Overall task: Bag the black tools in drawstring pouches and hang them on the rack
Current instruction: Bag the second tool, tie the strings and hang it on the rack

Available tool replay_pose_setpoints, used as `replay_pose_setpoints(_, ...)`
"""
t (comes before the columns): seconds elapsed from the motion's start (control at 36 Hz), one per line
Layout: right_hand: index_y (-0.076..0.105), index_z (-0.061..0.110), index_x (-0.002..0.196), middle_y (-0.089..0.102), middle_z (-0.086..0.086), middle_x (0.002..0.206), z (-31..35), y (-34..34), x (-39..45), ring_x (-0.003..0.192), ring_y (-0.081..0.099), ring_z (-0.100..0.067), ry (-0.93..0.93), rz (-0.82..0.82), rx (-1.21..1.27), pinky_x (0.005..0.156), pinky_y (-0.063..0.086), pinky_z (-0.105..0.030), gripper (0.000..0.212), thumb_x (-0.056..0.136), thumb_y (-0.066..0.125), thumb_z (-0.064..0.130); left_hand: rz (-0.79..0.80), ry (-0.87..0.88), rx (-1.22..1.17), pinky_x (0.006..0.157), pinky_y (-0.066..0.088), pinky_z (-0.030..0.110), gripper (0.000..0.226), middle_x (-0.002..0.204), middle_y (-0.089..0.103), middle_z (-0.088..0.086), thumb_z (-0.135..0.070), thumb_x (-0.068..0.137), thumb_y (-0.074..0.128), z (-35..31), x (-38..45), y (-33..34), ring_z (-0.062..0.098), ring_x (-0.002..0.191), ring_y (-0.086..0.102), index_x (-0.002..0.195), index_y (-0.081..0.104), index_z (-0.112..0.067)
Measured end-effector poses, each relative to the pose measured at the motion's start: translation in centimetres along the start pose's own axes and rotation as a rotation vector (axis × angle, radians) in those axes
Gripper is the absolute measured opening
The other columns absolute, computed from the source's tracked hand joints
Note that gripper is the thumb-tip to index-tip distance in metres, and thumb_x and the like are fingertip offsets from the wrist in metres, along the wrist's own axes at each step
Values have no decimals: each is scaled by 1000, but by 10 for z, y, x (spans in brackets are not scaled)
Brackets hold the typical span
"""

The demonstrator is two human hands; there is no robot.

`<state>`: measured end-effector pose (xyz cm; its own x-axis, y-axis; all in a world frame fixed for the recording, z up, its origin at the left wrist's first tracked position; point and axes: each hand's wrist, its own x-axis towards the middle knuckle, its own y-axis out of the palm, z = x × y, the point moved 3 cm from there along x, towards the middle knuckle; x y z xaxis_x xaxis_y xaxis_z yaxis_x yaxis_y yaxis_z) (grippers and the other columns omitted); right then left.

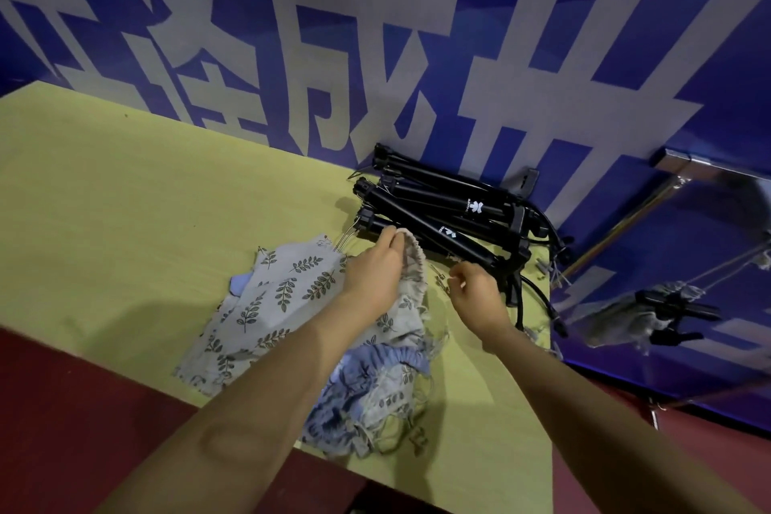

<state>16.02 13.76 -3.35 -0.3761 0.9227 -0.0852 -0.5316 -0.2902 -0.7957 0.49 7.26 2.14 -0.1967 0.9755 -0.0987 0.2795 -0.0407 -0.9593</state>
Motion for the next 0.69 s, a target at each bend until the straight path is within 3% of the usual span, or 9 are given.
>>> replay_pose_setpoints(0.08, 50, 2, 124, 45, -18, 134, -18, 15, 5, 116, 51, -35, 121, 140, -143, 92, 46, -41, 33, 96, 51, 19, 66, -48, -86, 70, 54, 35, 81, 152, 15, 2, -1, 80, 67, -2, 7, 16, 26, 89, 59, 146, 21, -9)
replay_pose_setpoints(0.17, 44, 0, 129, 38, -21, 138, -29, 28, 7, 121, 47, -39, 192, 204, -192, 97, 43, -40, 38, 96, 50, 18, 82, -72, -151, 72, 57, 35, 86, 151, 17, 2, 0, 76, 71, -6, 16, 31, 25, 94, 60, 146, 22, -10)
replay_pose_setpoints(0.28, 43, 3, 129, 39, -18, 139, -37, 41, 12, 120, 48, -38, 221, 136, -198, 94, 44, -42, 34, 97, 46, 16, 44, -30, -195, 61, 48, 25, 78, 148, 23, 0, 7, 76, 63, -9, 22, 38, 23, 95, 58, 143, 28, -10)
replay_pose_setpoints(0.39, 39, 0, 132, 34, -19, 142, -43, 51, 18, 119, 50, -37, 261, 91, -210, 92, 45, -40, 37, 96, 42, 6, -18, -3, -202, 54, 40, 24, 58, 144, 31, -2, 2, 81, 62, -1, 27, 45, 19, 87, 57, 133, 40, -12)
replay_pose_setpoints(0.58, 41, -7, 130, 30, -25, 145, -51, 54, 21, 118, 53, -37, 314, 81, -195, 91, 46, -39, 35, 98, 40, 4, -49, 25, -205, 63, 48, 23, 63, 147, 31, -4, 0, 85, 59, 2, 25, 49, 15, 89, 56, 141, 35, -12)
replay_pose_setpoints(0.69, 43, -8, 126, 28, -28, 147, -50, 52, 21, 111, 57, -39, 313, 104, -190, 88, 47, -38, 32, 96, 42, 2, -36, 8, -226, 78, 54, 27, 71, 150, 27, -4, 7, 81, 55, 1, 22, 47, 20, 106, 55, 145, 30, -11)
